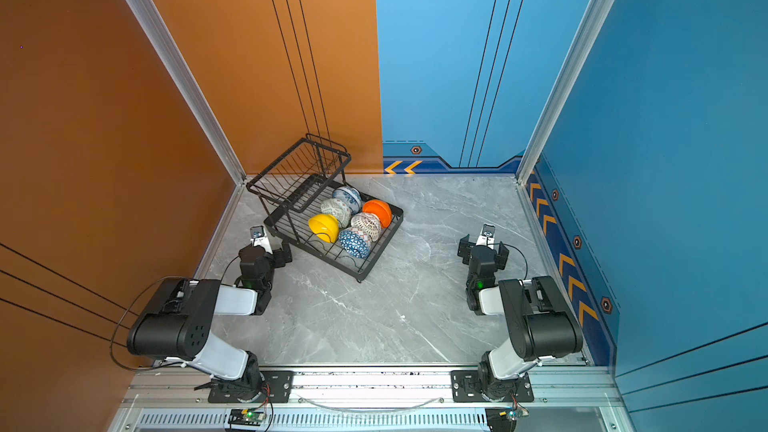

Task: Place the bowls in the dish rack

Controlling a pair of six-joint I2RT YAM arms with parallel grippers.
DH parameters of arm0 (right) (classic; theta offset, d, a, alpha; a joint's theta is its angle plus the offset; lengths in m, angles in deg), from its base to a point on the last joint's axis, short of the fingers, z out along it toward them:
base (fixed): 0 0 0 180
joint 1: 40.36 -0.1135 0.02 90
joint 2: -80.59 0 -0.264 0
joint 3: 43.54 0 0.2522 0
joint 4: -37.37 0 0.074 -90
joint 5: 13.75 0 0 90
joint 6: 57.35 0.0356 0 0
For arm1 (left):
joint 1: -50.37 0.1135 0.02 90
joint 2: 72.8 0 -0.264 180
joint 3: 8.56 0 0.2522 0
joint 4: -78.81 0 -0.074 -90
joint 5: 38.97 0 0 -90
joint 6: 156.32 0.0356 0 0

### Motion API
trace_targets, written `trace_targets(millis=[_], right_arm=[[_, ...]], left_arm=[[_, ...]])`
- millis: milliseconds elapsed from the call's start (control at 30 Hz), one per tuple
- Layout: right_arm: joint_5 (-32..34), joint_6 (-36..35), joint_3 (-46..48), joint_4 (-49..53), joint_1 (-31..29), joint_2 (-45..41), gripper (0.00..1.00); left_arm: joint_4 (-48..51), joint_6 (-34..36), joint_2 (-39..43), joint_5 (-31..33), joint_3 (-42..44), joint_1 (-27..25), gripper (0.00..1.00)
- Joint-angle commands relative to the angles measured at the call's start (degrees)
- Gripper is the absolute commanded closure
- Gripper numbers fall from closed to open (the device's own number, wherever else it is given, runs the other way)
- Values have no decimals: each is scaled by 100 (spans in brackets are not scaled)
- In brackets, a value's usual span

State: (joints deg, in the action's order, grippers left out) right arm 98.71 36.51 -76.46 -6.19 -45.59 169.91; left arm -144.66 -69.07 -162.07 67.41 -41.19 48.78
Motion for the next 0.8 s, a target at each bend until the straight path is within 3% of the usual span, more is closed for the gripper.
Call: trace_targets(millis=[0, 767], right_arm=[[-84, 62, -70, 177, 40, -45, 0], [-84, 62, -71, 184, 40, -46, 0]], left_arm=[[-12, 129, -48, -74, -83, -50, 2], [46, 172, -51, -81, -114, -76, 2]])
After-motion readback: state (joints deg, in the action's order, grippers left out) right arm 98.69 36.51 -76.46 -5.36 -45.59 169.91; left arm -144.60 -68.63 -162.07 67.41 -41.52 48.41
